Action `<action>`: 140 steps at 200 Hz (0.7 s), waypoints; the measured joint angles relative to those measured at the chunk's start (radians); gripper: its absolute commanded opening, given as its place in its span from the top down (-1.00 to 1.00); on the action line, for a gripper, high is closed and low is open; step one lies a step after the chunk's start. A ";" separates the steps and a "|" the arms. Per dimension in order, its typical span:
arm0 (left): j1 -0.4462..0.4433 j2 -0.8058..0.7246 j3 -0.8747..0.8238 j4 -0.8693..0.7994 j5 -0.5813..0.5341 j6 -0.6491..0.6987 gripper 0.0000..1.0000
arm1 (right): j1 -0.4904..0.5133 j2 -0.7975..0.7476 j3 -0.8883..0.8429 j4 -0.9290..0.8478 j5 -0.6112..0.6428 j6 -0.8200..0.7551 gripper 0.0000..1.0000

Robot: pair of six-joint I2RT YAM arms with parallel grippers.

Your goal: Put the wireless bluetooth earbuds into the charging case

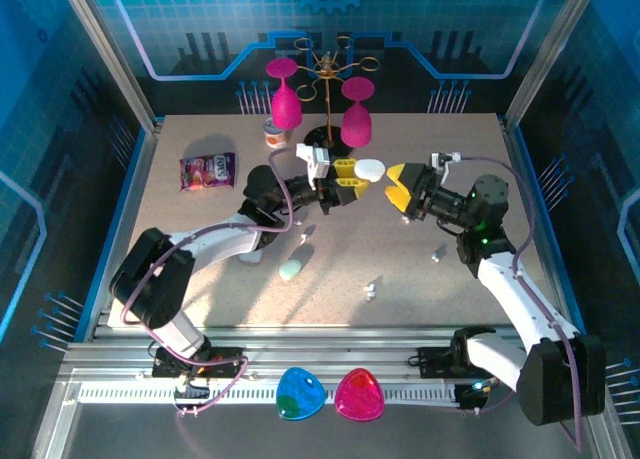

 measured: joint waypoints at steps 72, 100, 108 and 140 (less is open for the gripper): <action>0.008 -0.210 -0.014 -0.387 0.027 0.029 0.56 | 0.112 -0.086 0.274 -0.498 0.056 -0.839 -0.97; 0.008 -0.233 -0.014 -0.447 0.073 0.027 0.57 | 0.211 -0.099 0.351 -0.633 0.105 -1.120 -0.94; 0.008 -0.233 -0.015 -0.454 0.082 0.026 0.57 | 0.236 -0.089 0.376 -0.673 0.124 -1.188 -0.95; 0.008 -0.233 -0.015 -0.470 0.121 0.026 0.56 | 0.318 -0.018 0.472 -0.813 0.245 -1.386 -0.95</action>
